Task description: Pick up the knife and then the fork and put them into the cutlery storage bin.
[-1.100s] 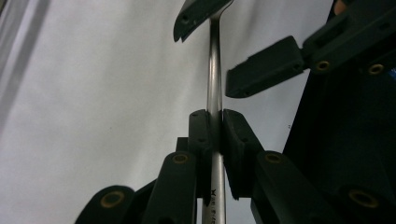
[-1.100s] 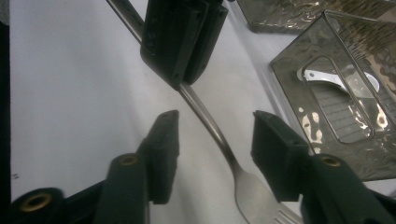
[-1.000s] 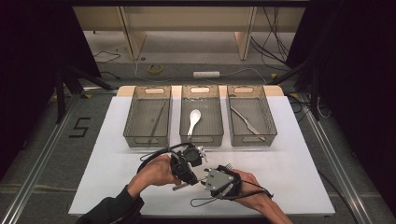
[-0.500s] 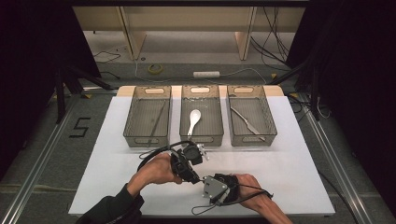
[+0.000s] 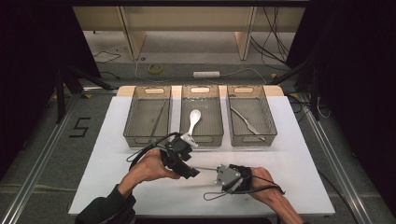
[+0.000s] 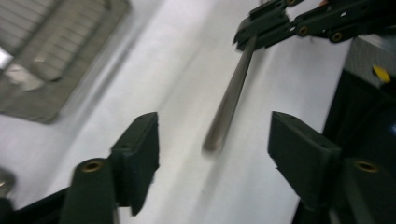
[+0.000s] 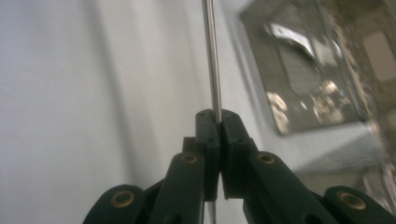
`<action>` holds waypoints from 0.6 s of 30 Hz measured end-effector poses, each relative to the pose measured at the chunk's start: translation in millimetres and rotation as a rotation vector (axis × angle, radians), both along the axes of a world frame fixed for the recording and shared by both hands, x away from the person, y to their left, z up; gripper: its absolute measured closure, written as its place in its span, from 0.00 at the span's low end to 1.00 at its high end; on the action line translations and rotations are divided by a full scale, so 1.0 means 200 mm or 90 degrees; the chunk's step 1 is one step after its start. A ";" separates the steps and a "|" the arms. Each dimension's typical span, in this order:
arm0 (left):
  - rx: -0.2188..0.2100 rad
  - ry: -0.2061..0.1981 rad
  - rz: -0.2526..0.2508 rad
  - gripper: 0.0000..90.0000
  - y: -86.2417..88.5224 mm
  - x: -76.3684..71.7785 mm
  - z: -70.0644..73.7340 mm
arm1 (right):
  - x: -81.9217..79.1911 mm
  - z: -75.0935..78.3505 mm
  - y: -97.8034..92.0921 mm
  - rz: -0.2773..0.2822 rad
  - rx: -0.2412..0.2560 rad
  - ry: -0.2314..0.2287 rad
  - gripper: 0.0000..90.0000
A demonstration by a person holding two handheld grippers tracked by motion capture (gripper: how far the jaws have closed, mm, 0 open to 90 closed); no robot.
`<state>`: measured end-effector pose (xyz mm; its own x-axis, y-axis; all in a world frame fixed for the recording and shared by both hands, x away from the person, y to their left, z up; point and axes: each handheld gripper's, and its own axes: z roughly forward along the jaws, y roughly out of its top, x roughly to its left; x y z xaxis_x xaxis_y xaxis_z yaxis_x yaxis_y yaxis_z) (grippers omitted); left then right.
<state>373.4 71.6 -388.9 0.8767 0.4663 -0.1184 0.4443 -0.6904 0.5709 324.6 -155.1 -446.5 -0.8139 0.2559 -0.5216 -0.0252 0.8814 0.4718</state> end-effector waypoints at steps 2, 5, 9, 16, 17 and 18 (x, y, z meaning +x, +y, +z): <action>-0.023 -0.013 0.017 0.33 0.04 0.00 -0.01 | 0.03 0.02 -0.05 -0.020 0.007 0.000 0.98; -0.065 -0.040 0.050 0.29 0.10 0.00 -0.03 | 0.08 0.04 -0.11 -0.068 0.042 0.004 0.98; -0.134 -0.074 0.101 0.26 0.19 -0.01 -0.05 | 0.13 0.09 -0.20 -0.116 0.079 0.011 0.98; -0.177 -0.094 0.143 0.23 0.30 -0.03 -0.10 | 0.24 0.22 -0.29 -0.180 0.131 0.031 0.98; -0.184 -0.096 0.149 0.22 0.31 -0.03 -0.11 | 0.25 0.23 -0.30 -0.188 0.139 0.033 0.98; -0.190 -0.097 0.152 0.22 0.33 -0.03 -0.11 | 0.28 0.25 -0.32 -0.202 0.149 0.035 0.98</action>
